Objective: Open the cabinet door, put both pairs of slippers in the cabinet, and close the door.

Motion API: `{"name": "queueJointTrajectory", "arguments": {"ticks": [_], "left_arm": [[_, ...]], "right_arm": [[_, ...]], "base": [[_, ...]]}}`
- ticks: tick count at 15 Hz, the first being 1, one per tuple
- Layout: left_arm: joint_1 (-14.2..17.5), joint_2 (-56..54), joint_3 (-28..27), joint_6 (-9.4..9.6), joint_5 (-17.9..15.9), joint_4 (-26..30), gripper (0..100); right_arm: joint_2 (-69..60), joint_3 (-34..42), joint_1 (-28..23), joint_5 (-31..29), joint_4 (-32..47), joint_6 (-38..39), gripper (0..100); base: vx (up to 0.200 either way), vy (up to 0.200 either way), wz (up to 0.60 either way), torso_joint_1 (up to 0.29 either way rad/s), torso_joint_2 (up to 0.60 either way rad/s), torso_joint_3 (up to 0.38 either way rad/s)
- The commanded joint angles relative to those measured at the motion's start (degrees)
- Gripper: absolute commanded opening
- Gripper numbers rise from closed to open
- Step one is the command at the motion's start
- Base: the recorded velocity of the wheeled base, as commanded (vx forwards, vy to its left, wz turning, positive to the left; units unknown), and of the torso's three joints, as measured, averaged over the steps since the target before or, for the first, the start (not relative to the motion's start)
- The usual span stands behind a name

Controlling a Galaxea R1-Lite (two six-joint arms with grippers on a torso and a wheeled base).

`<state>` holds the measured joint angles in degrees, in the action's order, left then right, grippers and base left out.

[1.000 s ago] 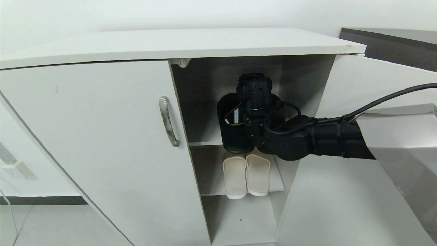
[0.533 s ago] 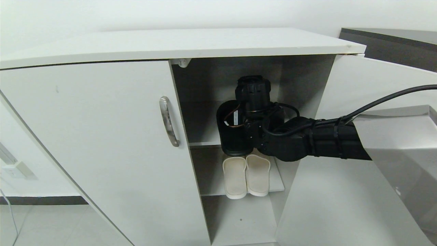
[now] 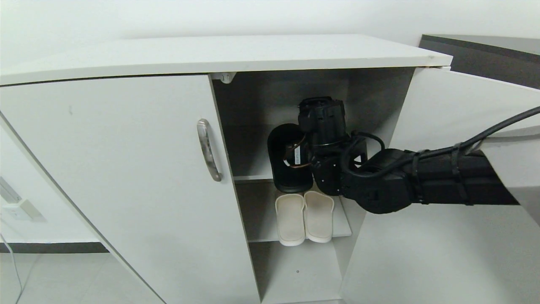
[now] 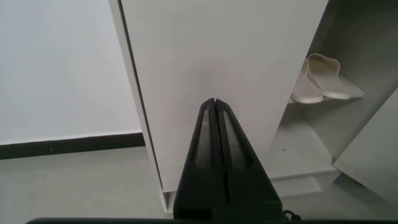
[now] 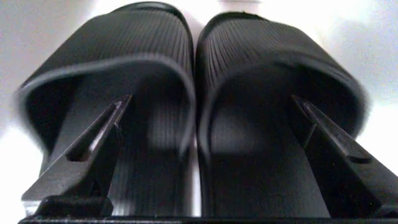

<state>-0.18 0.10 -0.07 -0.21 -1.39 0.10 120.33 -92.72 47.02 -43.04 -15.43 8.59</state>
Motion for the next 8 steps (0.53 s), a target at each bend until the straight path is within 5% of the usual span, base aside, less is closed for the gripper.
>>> {"name": "queueJointTrajectory", "arguments": {"ticks": [1,8], "left_arm": [[0.01,-0.01,-0.01,-0.06,-0.02,-0.01,0],[0.01,-0.01,0.07,0.03,-0.02,-0.01,0]], "right_arm": [[-7.13,6.85,2.11,-0.11,-1.35,0.11,100],[-18.73,27.86,6.33,1.03,-12.16,-0.42,100]], "base": [[0.0,0.0,0.0,0.0,0.0,0.0],[0.0,0.0,0.0,0.0,0.0,0.0]]}}
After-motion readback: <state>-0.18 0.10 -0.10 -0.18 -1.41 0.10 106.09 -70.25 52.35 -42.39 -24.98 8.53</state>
